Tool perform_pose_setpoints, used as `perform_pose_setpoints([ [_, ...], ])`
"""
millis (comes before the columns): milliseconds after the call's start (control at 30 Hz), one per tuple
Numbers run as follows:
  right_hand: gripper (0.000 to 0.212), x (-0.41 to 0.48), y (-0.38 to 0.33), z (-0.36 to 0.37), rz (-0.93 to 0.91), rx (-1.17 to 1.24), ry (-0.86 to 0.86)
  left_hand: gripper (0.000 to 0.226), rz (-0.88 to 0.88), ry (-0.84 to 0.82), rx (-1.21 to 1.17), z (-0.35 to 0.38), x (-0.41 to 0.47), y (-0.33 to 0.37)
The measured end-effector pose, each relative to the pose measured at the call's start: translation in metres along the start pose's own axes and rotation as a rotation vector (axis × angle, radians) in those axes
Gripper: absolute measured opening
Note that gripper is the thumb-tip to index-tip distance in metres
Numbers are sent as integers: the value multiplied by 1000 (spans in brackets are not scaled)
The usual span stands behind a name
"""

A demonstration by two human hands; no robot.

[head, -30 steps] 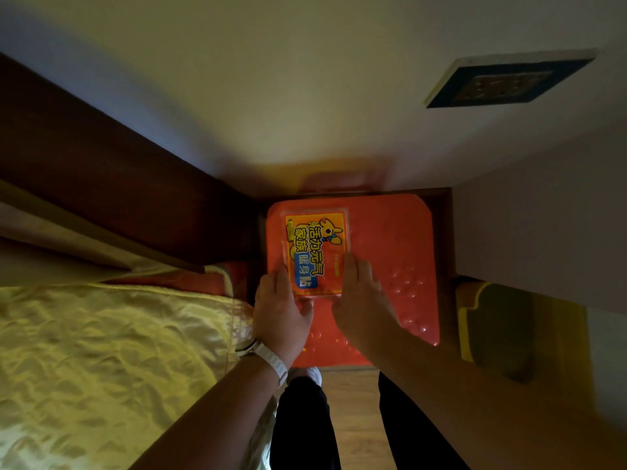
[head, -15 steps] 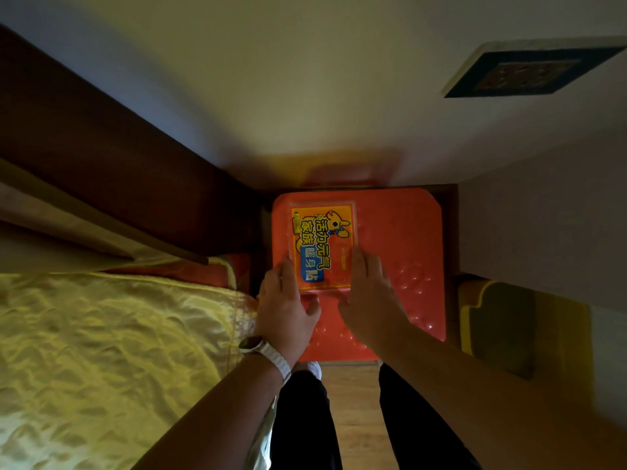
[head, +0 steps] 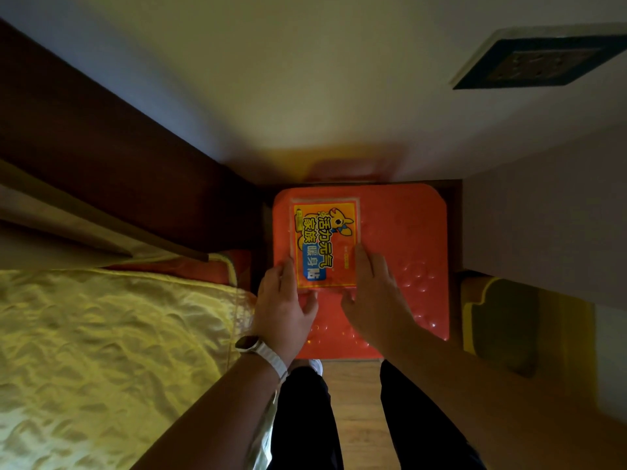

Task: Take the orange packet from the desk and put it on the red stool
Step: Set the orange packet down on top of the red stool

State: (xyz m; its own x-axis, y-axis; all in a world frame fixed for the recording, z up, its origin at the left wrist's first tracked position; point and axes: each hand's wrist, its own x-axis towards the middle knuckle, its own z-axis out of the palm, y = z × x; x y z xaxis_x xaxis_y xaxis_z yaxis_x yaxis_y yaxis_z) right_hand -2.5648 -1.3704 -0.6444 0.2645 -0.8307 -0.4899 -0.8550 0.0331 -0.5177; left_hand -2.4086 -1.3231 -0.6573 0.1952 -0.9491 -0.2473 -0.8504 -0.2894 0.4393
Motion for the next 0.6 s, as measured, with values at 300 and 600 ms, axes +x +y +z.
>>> perform_pose_setpoints([
  [300,50,44,-8,-63,163,93,69,93,-111,-47,-150,-55,43,10],
  [600,55,97,-23,-80,-47,-226,-103,96,-93,-383,115,-57,113,31],
])
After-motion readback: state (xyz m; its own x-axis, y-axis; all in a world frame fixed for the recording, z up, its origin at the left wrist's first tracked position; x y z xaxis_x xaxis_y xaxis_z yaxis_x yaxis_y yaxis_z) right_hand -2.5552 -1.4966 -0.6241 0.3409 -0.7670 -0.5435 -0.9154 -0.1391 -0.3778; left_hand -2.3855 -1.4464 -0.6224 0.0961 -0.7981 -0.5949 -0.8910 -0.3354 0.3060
